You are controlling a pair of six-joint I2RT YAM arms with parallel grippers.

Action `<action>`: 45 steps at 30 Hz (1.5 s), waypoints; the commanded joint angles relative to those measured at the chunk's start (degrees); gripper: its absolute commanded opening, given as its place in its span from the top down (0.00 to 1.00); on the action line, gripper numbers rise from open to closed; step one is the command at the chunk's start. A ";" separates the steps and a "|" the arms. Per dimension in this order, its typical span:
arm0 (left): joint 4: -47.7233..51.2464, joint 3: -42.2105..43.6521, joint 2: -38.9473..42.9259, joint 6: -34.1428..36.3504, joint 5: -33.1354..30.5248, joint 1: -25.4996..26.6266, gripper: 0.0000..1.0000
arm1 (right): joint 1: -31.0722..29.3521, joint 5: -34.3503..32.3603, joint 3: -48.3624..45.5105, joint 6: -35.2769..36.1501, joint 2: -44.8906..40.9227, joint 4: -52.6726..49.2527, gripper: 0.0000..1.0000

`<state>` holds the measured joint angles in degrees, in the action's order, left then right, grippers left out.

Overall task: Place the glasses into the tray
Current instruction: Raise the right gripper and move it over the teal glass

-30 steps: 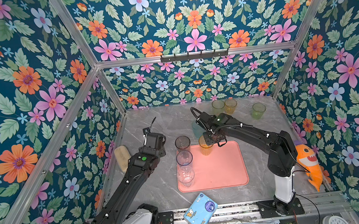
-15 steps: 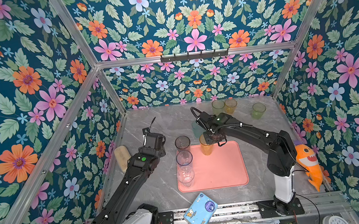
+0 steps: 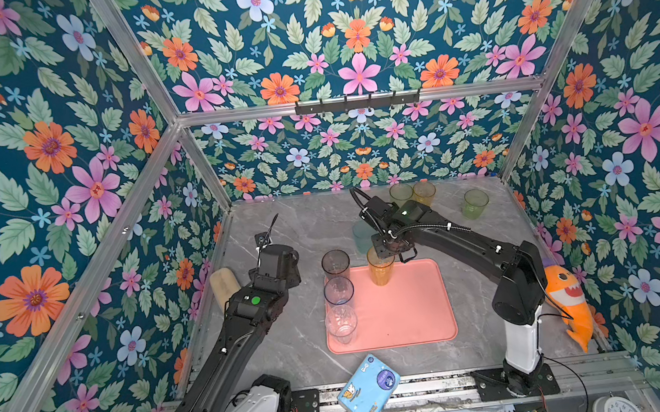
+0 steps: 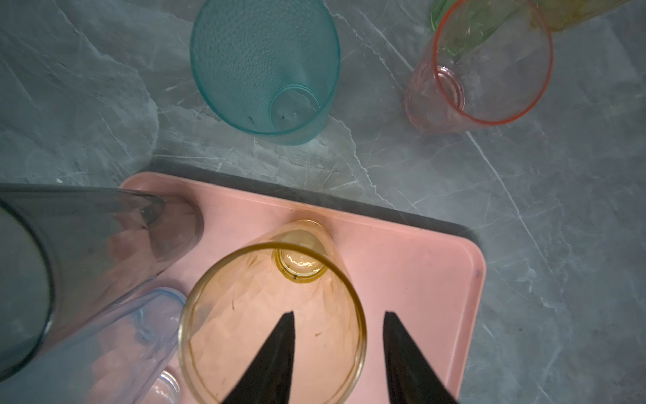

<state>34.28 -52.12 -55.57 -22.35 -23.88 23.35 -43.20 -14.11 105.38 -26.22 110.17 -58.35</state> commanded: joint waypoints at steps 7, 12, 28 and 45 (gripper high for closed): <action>0.13 0.80 1.16 0.99 -1.01 -0.06 0.28 | 2.45 0.86 3.93 2.35 0.50 0.51 0.47; -0.22 1.39 0.91 0.99 -1.13 -0.06 0.28 | 3.28 0.97 9.72 3.95 3.47 -0.89 0.45; -0.44 2.01 1.43 1.03 -1.54 -0.11 0.28 | 5.31 0.20 28.63 5.89 17.77 -7.07 0.43; -0.18 2.11 1.77 1.15 -2.24 -0.09 0.28 | 7.69 4.87 30.94 5.51 22.21 -4.43 0.43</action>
<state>34.30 -50.06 -54.06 -22.06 -25.28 23.31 -35.73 -10.17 136.07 -20.86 131.68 -62.96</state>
